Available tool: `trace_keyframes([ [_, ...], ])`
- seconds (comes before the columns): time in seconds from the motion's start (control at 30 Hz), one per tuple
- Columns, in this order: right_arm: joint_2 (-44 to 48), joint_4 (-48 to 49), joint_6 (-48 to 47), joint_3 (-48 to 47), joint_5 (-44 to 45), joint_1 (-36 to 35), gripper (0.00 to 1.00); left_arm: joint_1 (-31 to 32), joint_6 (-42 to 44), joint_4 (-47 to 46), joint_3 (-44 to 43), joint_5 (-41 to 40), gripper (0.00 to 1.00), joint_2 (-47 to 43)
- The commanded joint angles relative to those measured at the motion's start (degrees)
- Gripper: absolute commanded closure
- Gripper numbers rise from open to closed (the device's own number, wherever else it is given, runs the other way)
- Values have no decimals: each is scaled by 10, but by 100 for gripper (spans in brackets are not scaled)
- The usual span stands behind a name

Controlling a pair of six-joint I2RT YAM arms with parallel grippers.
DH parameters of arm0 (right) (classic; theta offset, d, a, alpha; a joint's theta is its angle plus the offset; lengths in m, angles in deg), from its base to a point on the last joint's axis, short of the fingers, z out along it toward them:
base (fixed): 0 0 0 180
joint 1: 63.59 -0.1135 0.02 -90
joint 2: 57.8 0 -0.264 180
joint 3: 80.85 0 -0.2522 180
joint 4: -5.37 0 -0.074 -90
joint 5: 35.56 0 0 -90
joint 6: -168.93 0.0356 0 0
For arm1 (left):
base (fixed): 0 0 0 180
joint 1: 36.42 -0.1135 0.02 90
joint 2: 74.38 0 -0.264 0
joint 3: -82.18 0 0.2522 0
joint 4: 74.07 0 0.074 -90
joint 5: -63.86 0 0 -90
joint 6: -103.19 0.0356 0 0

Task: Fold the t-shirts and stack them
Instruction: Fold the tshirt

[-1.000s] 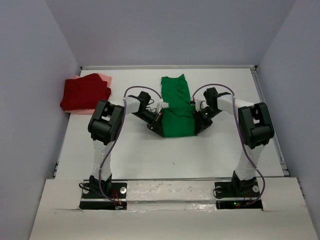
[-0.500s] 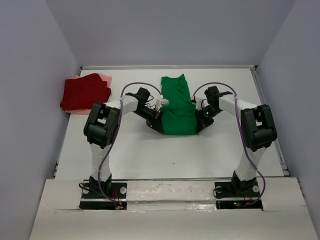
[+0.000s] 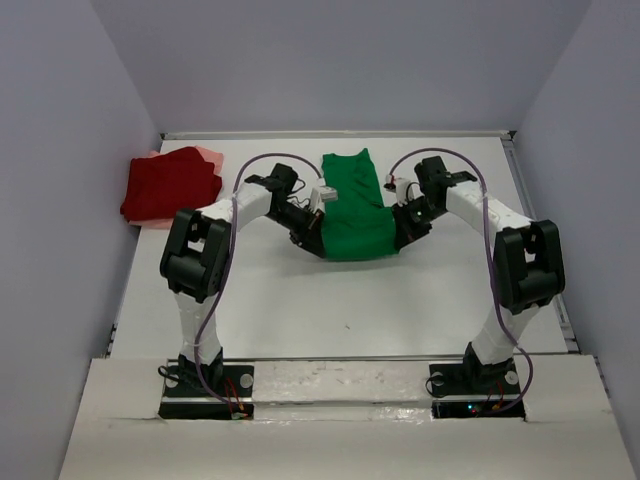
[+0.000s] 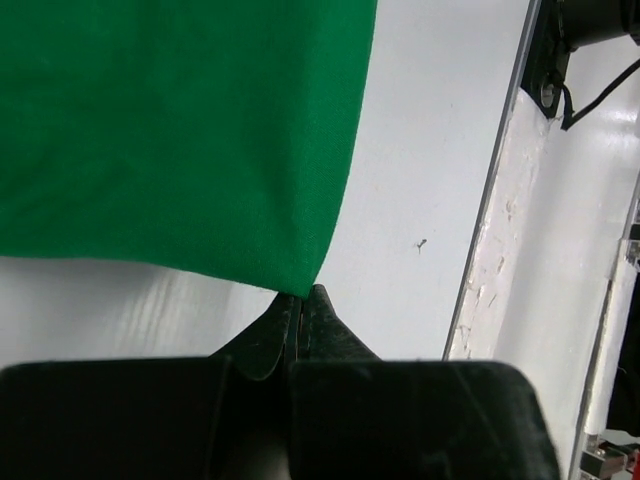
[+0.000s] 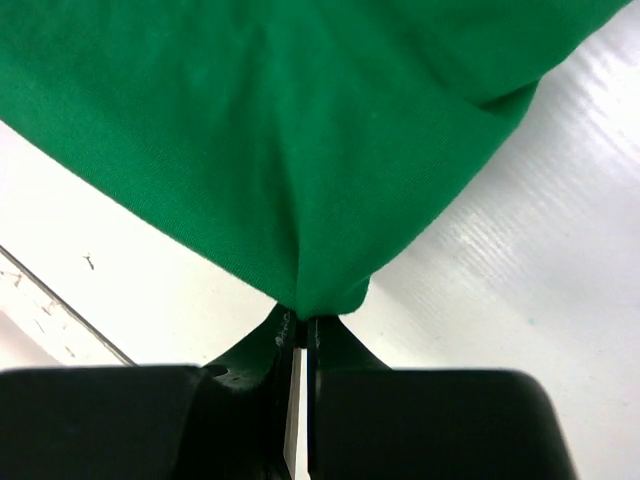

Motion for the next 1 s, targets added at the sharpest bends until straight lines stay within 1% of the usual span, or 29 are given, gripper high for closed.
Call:
trace_keyframes([
  [0.0, -10, -17, -12, -60, 9, 2, 100, -25, 27, 48, -73, 6, 100, -6],
  [0.07, -20, -19, -14, -87, 14, 2, 100, -33, 27, 54, -100, 4, 100, 6],
  [0.1, -31, -24, -16, -98, 15, 2, 100, -35, 27, 59, -130, 2, 100, 11],
  [0.17, -41, -25, -17, -125, 17, 2, 100, -41, 30, 75, -163, -5, 100, 28],
  [0.2, -54, -27, -18, -135, 19, 2, 100, -41, 31, 82, -196, -9, 100, 34],
  [0.3, -78, -34, -22, -176, 20, 2, 100, -49, 31, 107, -252, -10, 100, 65],
  [0.43, -103, -41, -27, -226, 27, 2, 100, -50, 33, 120, -289, -18, 100, 79],
  [0.73, -160, -46, -27, -327, 38, 13, 100, -50, 25, 114, -290, -34, 100, 85],
  [0.83, -176, -45, -26, -357, 36, 13, 100, -56, 5, 85, -283, -50, 100, 76],
  [0.87, -179, -45, -26, -367, 35, 13, 100, -58, -14, 60, -282, -56, 100, 68],
  [0.9, -186, -44, -25, -372, 34, 13, 100, -58, -21, 49, -282, -72, 100, 67],
  [0.97, -194, -44, -25, -384, 30, 13, 100, -60, -30, 41, -296, -86, 100, 73],
])
